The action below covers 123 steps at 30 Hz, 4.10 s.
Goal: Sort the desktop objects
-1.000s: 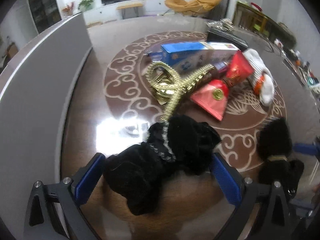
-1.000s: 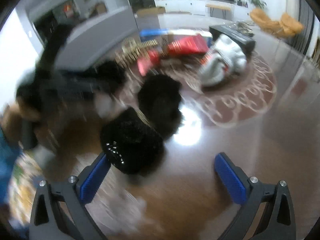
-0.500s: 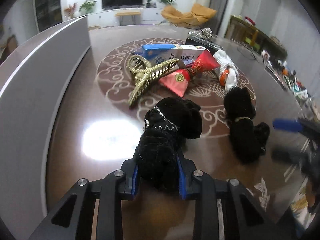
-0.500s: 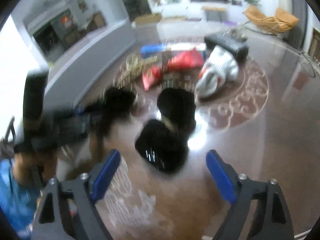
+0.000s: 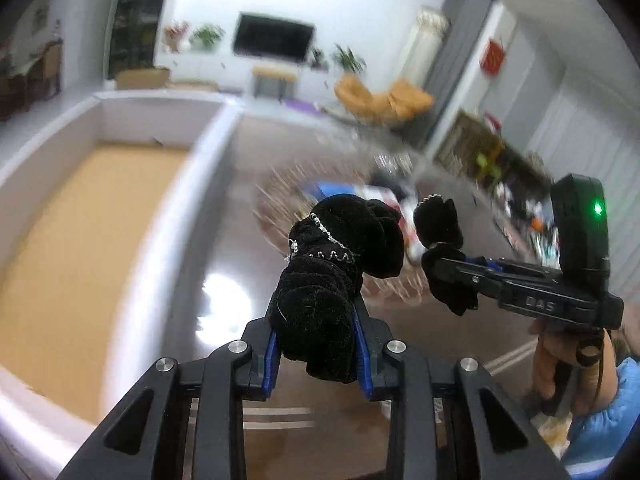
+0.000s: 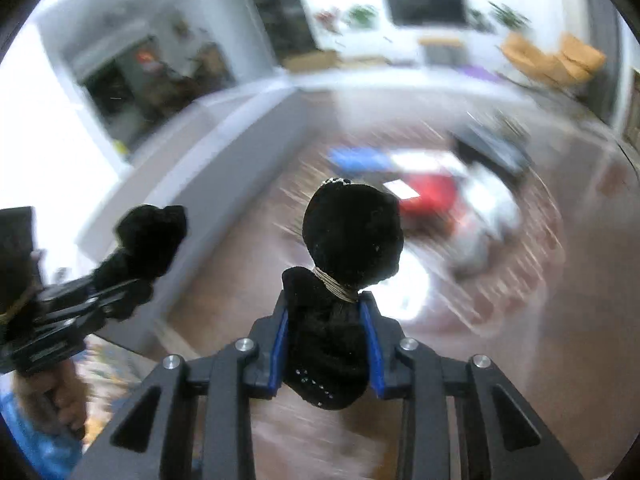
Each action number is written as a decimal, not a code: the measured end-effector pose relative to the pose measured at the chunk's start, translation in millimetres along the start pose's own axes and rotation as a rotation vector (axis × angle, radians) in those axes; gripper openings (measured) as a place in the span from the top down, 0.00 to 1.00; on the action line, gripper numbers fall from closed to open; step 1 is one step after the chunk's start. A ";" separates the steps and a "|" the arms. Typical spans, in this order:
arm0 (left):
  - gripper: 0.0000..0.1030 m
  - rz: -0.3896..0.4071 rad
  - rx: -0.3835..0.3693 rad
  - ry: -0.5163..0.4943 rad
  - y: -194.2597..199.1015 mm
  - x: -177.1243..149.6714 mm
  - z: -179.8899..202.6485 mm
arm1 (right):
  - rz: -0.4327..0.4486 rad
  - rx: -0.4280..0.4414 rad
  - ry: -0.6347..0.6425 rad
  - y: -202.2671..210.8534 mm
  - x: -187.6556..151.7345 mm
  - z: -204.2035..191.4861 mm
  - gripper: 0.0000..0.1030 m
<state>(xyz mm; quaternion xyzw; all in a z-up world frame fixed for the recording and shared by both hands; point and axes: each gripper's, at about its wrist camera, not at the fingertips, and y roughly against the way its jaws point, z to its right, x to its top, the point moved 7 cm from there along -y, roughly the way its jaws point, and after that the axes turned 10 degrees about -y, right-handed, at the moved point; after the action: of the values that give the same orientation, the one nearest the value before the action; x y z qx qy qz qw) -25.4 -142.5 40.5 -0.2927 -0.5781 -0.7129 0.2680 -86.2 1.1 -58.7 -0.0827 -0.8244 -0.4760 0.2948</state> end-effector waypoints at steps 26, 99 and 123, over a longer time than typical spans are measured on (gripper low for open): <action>0.02 -0.218 0.600 0.207 51.5 -23.9 -303.5 | -0.092 0.178 0.491 -105.1 -10.5 -300.5 0.13; 0.00 -0.212 0.206 -0.172 -207.8 -32.8 59.1 | 0.049 -0.441 -0.115 0.6 -20.6 200.7 0.00; 0.00 -0.211 0.204 -0.174 -209.0 -37.8 57.4 | 0.049 -0.441 -0.116 1.0 -20.6 200.9 0.00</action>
<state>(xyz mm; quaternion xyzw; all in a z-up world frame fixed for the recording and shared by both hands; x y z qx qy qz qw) -143.9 -45.2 -117.3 -0.2623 -0.6960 -0.6467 0.1691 -151.0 172.1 -144.5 -0.1923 -0.7137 -0.6319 0.2333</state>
